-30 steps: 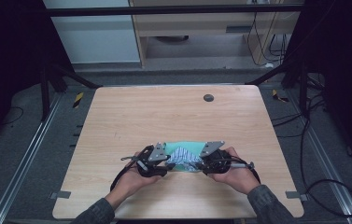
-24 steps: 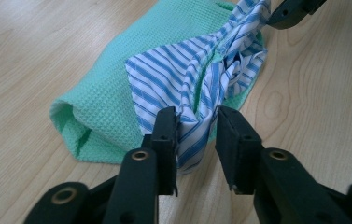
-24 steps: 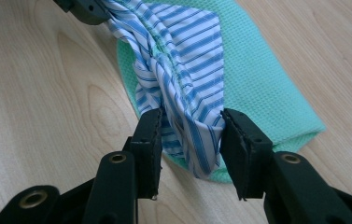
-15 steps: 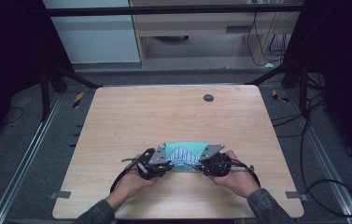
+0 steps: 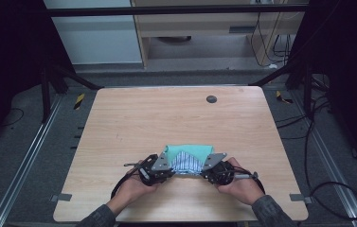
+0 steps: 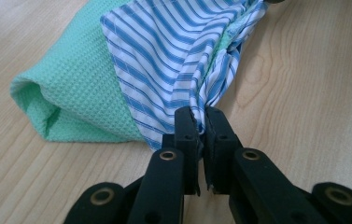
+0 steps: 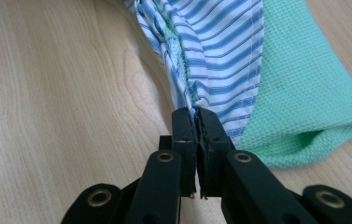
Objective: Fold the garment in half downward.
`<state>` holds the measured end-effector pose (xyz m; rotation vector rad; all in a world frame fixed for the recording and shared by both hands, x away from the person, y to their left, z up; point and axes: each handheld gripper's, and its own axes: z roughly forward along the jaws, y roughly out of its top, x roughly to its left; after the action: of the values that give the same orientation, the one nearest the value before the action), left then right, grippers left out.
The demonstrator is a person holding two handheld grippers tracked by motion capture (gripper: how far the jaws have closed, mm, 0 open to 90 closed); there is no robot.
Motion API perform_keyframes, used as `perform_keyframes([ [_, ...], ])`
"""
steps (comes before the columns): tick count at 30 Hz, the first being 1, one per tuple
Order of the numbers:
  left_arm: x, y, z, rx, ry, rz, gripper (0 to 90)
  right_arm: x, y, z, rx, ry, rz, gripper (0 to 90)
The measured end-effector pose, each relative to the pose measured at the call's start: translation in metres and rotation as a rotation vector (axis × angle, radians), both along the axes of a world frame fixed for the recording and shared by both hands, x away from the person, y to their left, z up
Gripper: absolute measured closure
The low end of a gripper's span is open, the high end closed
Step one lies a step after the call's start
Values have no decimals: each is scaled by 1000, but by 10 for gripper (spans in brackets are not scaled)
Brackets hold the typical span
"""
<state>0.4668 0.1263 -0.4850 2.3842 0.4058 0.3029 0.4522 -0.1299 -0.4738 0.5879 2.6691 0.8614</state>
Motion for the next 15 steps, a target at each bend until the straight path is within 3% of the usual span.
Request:
perform_keyframes([
  [5, -1, 0, 0, 9, 16, -7, 856, -1, 2, -2, -30, 6, 22, 873],
  [15, -5, 0, -3, 5, 32, -7, 856, -1, 2, -3, -45, 3, 24, 872],
])
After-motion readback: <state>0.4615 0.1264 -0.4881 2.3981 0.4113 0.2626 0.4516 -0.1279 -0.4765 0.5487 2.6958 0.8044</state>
